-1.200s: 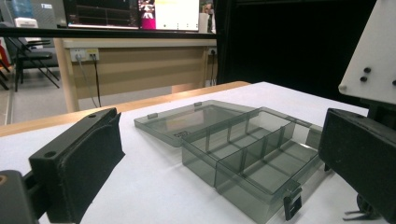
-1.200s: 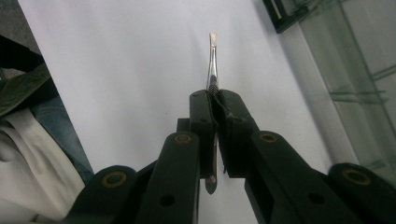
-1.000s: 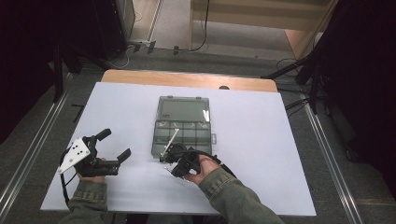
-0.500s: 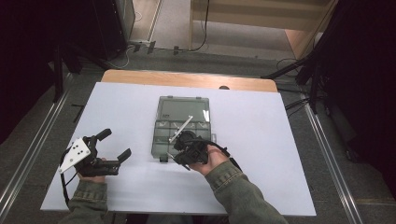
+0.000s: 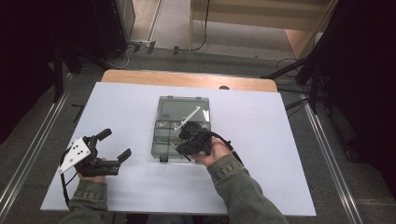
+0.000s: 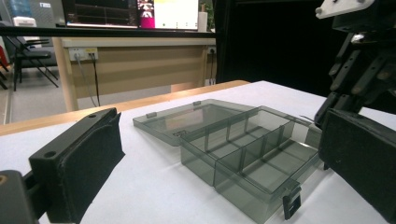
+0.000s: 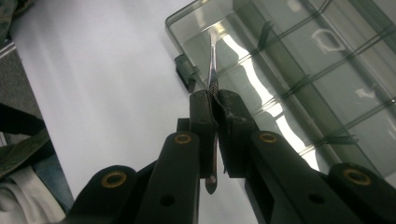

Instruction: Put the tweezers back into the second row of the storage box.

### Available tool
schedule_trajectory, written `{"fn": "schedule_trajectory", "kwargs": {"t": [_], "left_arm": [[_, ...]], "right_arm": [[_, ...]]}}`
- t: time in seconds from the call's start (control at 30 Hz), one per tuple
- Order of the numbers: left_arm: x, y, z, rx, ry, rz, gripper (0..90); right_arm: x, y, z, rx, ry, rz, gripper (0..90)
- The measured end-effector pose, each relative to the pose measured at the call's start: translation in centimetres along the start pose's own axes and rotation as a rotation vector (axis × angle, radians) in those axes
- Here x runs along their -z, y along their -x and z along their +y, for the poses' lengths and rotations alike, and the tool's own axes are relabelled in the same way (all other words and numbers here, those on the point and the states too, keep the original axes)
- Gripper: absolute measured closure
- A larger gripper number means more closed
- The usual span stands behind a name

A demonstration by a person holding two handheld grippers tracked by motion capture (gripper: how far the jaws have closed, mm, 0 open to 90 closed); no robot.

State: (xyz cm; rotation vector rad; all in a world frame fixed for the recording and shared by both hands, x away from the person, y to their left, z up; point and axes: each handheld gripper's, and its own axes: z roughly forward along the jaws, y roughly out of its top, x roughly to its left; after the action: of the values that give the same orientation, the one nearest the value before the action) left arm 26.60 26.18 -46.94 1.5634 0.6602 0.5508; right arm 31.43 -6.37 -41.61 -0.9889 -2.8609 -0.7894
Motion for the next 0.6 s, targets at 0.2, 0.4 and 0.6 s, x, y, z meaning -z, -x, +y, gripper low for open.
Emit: {"fn": "schedule_trajectory", "kwargs": {"t": [0.2,0.4,0.6], "left_arm": [[0.0,0.0,0.0,-0.003,-0.003,-0.001,0.0],[0.0,0.0,0.0,0.001,0.0,0.001,0.0],[0.0,0.0,0.0,0.0,0.003,0.002,0.0]], "right_arm": [[-0.2,1.2,0.0,-0.035,0.005,-0.01,86.9],[0.0,2.2,-0.1,-0.071,0.024,-0.021,86.9],[0.5,3.4,-0.4,-0.123,0.048,-0.051,86.9]]}}
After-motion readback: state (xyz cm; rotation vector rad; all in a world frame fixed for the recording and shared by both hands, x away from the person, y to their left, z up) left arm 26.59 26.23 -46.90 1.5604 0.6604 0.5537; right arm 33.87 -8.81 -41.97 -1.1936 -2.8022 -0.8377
